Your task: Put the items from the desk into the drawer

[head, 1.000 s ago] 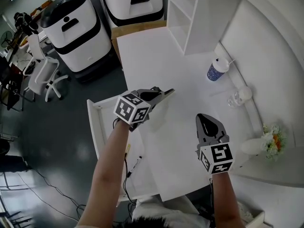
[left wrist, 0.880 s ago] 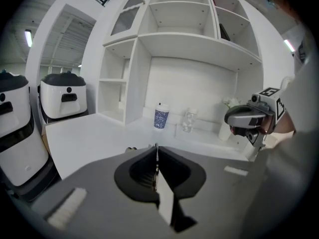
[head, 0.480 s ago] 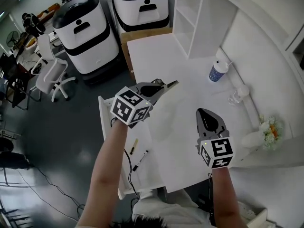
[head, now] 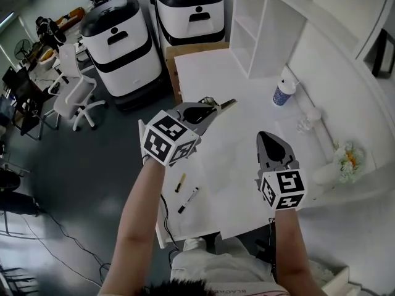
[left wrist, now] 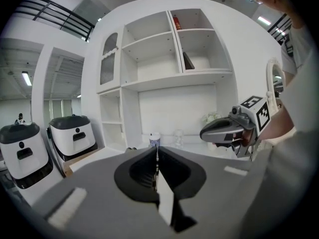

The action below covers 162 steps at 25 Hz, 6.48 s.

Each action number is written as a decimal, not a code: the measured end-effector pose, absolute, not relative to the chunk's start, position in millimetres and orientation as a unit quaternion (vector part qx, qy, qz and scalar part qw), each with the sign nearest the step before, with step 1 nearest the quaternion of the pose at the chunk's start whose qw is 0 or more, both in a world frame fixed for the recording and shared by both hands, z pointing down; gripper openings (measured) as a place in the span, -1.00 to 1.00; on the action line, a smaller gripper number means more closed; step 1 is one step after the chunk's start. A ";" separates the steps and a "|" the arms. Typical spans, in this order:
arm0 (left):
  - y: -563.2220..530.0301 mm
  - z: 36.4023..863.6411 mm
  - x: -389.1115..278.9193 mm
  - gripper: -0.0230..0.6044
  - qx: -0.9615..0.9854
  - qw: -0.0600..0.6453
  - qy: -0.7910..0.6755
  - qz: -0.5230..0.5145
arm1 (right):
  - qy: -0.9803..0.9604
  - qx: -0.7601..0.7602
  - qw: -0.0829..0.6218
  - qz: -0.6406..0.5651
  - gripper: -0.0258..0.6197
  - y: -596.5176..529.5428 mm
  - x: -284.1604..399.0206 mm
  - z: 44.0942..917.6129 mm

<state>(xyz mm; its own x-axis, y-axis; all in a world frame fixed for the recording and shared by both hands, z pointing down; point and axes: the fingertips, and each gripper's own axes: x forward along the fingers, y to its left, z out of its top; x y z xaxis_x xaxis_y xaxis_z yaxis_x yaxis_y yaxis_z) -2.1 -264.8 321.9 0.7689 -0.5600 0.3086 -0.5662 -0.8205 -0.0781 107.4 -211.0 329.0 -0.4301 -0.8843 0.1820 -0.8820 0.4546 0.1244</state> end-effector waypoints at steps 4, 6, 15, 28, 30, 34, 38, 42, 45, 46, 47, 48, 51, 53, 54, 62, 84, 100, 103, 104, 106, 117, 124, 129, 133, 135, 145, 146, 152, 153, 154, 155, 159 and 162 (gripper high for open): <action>-243.1 301.6 -12.9 -0.89 0.938 -0.004 -0.312 0.151 | -0.847 0.522 0.104 -0.010 -0.90 -202.3 100.7 318.8; -234.1 292.9 -21.5 -0.89 0.937 -0.003 -0.320 0.143 | -0.848 0.521 0.100 -0.012 -0.90 -198.0 97.0 314.2; -204.3 277.9 -75.7 -0.89 0.930 0.001 -0.337 0.145 | -0.848 0.521 0.089 -0.021 -0.90 -188.6 84.2 299.4; -212.2 335.6 -129.6 -0.88 0.899 0.097 -0.400 0.149 | -0.849 0.516 0.111 0.002 -0.90 -180.2 51.7 324.3; -213.5 351.3 -131.8 -0.88 0.895 0.115 -0.404 0.150 | -0.848 0.517 0.116 0.009 -0.90 -179.9 48.3 330.4; -216.0 384.1 -134.0 -0.88 0.886 0.146 -0.411 0.155 | -0.845 0.519 0.127 0.023 -0.90 -178.5 44.0 345.6; -218.9 410.6 -135.2 -0.88 0.879 0.182 -0.414 0.151 | -0.844 0.516 0.142 0.033 -0.90 -175.7 40.5 362.2; -225.7 433.3 -138.2 -0.88 0.866 0.216 -0.428 0.142 | -0.842 0.516 0.154 0.043 -0.90 -174.7 38.9 376.1; -233.1 452.9 -144.5 -0.88 0.847 0.247 -0.452 0.132 | -0.843 0.510 0.163 0.049 -0.90 -174.0 34.6 385.5; -235.2 460.6 -146.2 -0.88 0.840 0.261 -0.458 0.130 | -0.843 0.509 0.165 0.051 -0.90 -173.8 33.6 389.1; -237.0 468.4 -147.3 -0.89 0.834 0.275 -0.462 0.127 | -0.843 0.508 0.168 0.054 -0.90 -173.7 33.2 392.9; -238.8 476.3 -148.1 -0.88 0.828 0.289 -0.464 0.124 | -0.842 0.508 0.171 0.057 -0.90 -173.9 33.5 396.9; -245.7 498.2 -150.5 -0.88 0.814 0.323 -0.470 0.113 | -0.838 0.511 0.178 0.069 -0.90 -175.6 37.8 409.6; -251.5 510.5 -152.5 -0.88 0.806 0.334 -0.476 0.111 | -0.836 0.512 0.183 0.076 -0.90 -176.0 40.4 417.8; -254.4 516.5 -153.5 -0.88 0.803 0.338 -0.478 0.111 | -0.835 0.512 0.187 0.080 -0.90 -175.8 41.1 422.0; -276.5 566.5 -155.8 -0.88 0.786 0.372 -0.482 0.108 | -0.832 0.507 0.205 0.099 -0.90 -182.4 40.3 448.8; -292.8 664.0 -171.6 -0.87 0.762 0.397 -0.489 0.150 | -0.815 0.513 0.235 0.131 -0.90 -191.3 41.3 496.3; -302.0 688.7 -196.5 -0.69 0.720 0.363 -0.541 0.238 | -0.810 0.516 0.245 0.130 -0.90 -191.9 40.2 500.2; -302.0 689.7 -201.0 -0.67 0.717 0.367 -0.547 0.229 | -0.809 0.517 0.248 0.129 -0.90 -189.7 39.3 499.7; -302.1 689.9 -201.4 -0.66 0.717 0.364 -0.547 0.232 | -0.809 0.517 0.248 0.128 -0.90 -188.7 39.1 499.4; -303.4 689.1 -200.9 -0.56 0.719 0.355 -0.548 0.236 | -0.808 0.519 0.248 0.128 -0.90 -186.5 38.6 498.2; -305.9 642.3 -188.6 0.00 0.756 0.282 -0.546 0.225 | -0.808 0.530 0.230 0.113 -0.90 -171.2 26.1 479.1; -295.1 577.6 -171.2 0.00 0.795 0.229 -0.531 0.184 | -0.813 0.531 0.218 0.094 -0.90 -155.5 20.8 457.1; -277.5 528.7 -163.9 0.00 0.814 0.167 -0.529 0.173 | -0.821 0.526 0.209 0.077 -0.90 -144.4 18.1 436.7; -257.5 490.1 -162.9 0.00 0.822 0.114 -0.533 0.166 | -0.828 0.522 0.197 0.058 -0.90 -136.8 16.4 420.8; -245.5 470.0 -164.1 0.00 0.823 0.094 -0.538 0.158 | -0.833 0.517 0.191 0.049 -0.90 -130.4 15.5 412.6; -172.8 372.2 -186.9 -0.01 0.804 0.055 -0.588 0.078 | -0.854 0.497 0.153 0.002 -0.90 -99.4 16.2 356.3; -166.4 363.6 -187.7 -0.01 0.802 0.049 -0.590 0.073 | -0.856 0.495 0.149 -0.003 -0.90 -97.2 17.3 350.4; -131.1 311.9 -190.3 -0.01 0.796 -0.011 -0.601 0.071 | -0.863 0.488 0.125 -0.032 -0.90 -90.0 21.7 319.1; -124.3 304.1 -191.5 -0.01 0.796 -0.020 -0.601 0.070 | -0.864 0.488 0.120 -0.034 -0.90 -88.4 22.1 314.4; -117.3 297.0 -193.1 -0.01 0.796 -0.027 -0.600 0.069 | -0.865 0.487 0.116 -0.038 -0.90 -86.4 22.1 309.6; -110.2 290.7 -195.1 -0.01 0.798 -0.032 -0.599 0.065 | -0.866 0.485 0.112 -0.042 -0.90 -84.3 21.9 304.7; -83.7 271.0 -206.8 -0.09 0.798 -0.042 -0.600 0.044 | -0.872 0.476 0.103 -0.061 -0.90 -77.0 19.1 289.0; -68.2 258.2 -214.8 -0.38 0.785 -0.063 -0.616 0.035 | -0.874 0.470 0.100 -0.073 -0.90 -72.2 19.2 277.6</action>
